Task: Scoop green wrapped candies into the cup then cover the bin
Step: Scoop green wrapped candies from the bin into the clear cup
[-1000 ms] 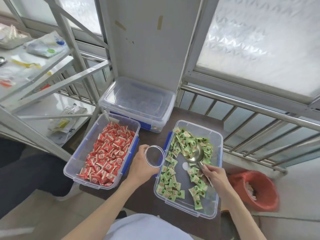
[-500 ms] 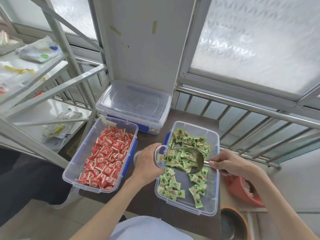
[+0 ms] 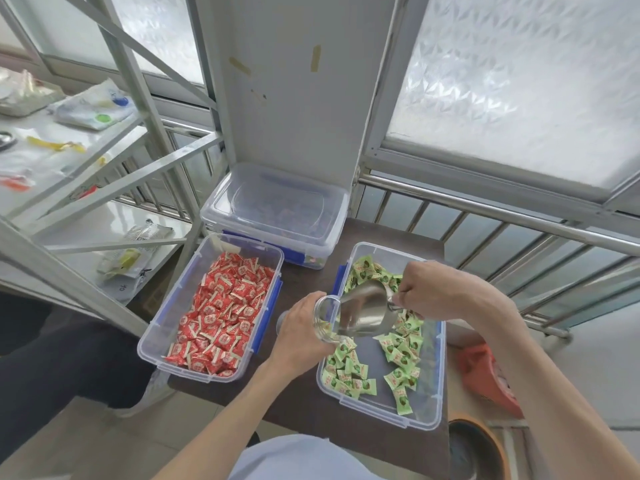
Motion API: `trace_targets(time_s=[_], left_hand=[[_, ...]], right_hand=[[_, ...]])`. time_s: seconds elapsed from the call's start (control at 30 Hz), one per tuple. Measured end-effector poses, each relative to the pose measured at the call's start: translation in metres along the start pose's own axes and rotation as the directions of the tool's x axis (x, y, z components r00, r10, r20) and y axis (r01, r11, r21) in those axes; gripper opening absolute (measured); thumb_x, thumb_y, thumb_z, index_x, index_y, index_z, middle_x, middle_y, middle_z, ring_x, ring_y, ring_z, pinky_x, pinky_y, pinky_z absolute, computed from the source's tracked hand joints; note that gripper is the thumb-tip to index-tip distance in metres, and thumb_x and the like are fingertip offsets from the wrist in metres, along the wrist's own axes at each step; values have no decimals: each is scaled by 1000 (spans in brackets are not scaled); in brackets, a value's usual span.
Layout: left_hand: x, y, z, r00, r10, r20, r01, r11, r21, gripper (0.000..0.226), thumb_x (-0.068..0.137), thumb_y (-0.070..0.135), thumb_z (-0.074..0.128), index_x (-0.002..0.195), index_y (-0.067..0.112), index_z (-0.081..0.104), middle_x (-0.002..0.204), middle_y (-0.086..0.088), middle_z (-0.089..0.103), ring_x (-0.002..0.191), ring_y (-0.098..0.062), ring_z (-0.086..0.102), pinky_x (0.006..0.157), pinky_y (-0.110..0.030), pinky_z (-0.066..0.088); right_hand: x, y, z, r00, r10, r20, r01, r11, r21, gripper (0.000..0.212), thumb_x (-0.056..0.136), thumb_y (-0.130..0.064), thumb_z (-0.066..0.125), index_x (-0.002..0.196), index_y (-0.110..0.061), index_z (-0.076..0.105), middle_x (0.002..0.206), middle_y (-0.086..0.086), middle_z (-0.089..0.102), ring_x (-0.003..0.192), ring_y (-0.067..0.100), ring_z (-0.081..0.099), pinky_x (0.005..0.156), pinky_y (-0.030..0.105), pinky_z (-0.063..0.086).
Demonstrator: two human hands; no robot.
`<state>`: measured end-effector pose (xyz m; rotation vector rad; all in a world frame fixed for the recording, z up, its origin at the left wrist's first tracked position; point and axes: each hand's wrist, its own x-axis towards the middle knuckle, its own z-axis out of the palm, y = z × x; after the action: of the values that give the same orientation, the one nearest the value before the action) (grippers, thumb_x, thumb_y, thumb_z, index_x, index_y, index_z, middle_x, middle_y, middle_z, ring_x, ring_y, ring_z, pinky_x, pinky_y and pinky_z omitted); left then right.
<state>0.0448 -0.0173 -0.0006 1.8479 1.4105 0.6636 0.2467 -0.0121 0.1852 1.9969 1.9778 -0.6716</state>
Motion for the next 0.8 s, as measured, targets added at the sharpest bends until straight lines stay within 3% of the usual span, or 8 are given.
trace_targets(time_s=[0.1, 0.23, 0.33, 0.4, 0.47, 0.53, 0.67, 0.8], left_hand=[[-1, -6, 4, 1000, -11, -13, 11, 1000, -1, 76, 59, 35, 83, 127, 34, 47, 119, 17, 57, 110, -3, 54, 99, -40, 49], [-3, -14, 7, 997, -75, -13, 75, 997, -37, 81, 58, 44, 83, 127, 39, 41, 121, 17, 55, 116, -7, 54, 101, -45, 48], [-6, -18, 9, 993, -111, -25, 110, 993, -35, 80, 60, 44, 83, 127, 37, 39, 123, 14, 54, 117, -10, 53, 102, -46, 46], [-8, -23, 11, 990, -138, -31, 137, 990, -28, 83, 60, 41, 85, 128, 35, 38, 125, 11, 52, 119, -12, 52, 104, -46, 44], [-9, -28, 13, 984, -175, -33, 174, 984, -27, 86, 59, 42, 85, 130, 33, 37, 127, 10, 51, 121, -14, 51, 104, -48, 43], [-10, -28, 16, 975, -217, -37, 216, 976, -25, 88, 61, 44, 84, 133, 29, 35, 131, 7, 50, 124, -16, 50, 105, -49, 43], [-12, -29, 21, 957, -287, -46, 286, 958, -34, 92, 63, 46, 83, 137, 28, 31, 136, 4, 49, 128, -18, 49, 107, -49, 42], [-12, -33, 25, 941, -334, -52, 330, 941, -75, 92, 59, 43, 87, 133, 30, 33, 130, 5, 51, 123, -17, 52, 103, -47, 47]], right_hand=[[-11, 7, 0, 999, 18, -45, -18, 1000, 10, 46, 90, -28, 52, 52, -11, 33, 53, 3, 40, 53, 24, 36, 53, 32, 32], [-27, 37, 7, 995, 104, -7, -103, 991, 86, 49, 92, -32, 54, 51, -12, 35, 50, 2, 38, 53, 23, 34, 54, 32, 31], [-21, 57, 36, 967, 239, 86, -245, 967, 64, 40, 88, -25, 56, 53, -12, 40, 57, 3, 52, 53, 22, 45, 55, 30, 38], [-12, 70, 67, 937, 300, 177, -307, 952, 13, 15, 82, -24, 55, 73, -13, 56, 79, 6, 66, 68, 23, 61, 63, 29, 51], [-4, 82, 97, 916, 340, 213, -348, 937, 0, 31, 76, -27, 53, 104, -15, 59, 103, 7, 69, 86, 26, 68, 76, 35, 57], [0, 85, 117, 909, 350, 228, -348, 936, -49, 40, 78, -29, 53, 115, -14, 54, 116, 9, 65, 99, 28, 66, 83, 35, 54], [2, 72, 134, 877, 378, 296, -370, 925, -83, 25, 81, -29, 53, 100, -13, 50, 113, 10, 63, 97, 29, 63, 80, 32, 50], [-2, 70, 138, 893, 324, 312, -333, 943, -25, 13, 83, -23, 53, 79, -12, 50, 84, 5, 60, 81, 27, 63, 62, 29, 46]])
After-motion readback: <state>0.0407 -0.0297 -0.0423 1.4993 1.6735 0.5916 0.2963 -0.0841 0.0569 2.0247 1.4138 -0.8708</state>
